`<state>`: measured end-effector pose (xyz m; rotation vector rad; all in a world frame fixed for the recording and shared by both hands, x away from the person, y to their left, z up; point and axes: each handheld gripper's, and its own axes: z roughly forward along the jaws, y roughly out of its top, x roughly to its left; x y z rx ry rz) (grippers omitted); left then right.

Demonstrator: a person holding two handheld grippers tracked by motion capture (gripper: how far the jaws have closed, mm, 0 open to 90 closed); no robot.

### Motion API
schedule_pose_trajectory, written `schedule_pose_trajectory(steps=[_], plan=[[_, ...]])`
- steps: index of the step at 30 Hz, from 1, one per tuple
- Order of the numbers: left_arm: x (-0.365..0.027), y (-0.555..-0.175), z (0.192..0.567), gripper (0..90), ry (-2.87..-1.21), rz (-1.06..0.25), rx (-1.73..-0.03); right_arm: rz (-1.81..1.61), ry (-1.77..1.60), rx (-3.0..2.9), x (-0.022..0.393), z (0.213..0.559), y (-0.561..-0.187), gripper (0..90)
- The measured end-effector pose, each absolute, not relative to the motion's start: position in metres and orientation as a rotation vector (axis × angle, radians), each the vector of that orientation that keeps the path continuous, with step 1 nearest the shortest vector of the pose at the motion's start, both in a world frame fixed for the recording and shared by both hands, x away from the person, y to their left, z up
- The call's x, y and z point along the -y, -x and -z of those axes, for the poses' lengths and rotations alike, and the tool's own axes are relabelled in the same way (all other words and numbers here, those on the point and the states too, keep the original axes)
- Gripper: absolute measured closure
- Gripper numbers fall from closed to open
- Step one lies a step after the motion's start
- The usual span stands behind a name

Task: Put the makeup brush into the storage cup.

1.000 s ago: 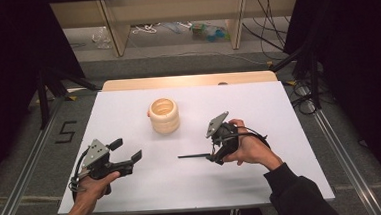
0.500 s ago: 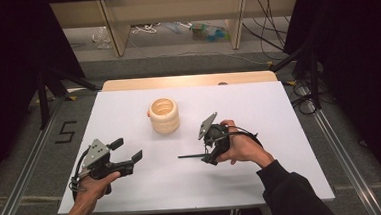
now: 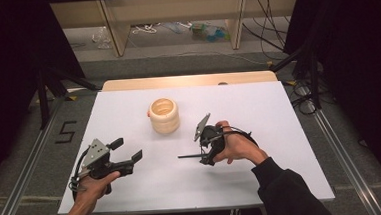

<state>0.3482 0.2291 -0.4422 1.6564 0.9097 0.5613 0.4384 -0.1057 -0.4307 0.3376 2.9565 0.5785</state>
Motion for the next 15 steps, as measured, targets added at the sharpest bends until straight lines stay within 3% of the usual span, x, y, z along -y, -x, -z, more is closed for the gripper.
schedule_pose_trajectory(steps=[15], plan=[[-0.229, -0.348, 0.442, 15.5, -1.652, -0.557, -0.911, -0.514, -0.324, -3.014, 0.098, 0.444, -0.448, 29.1]])
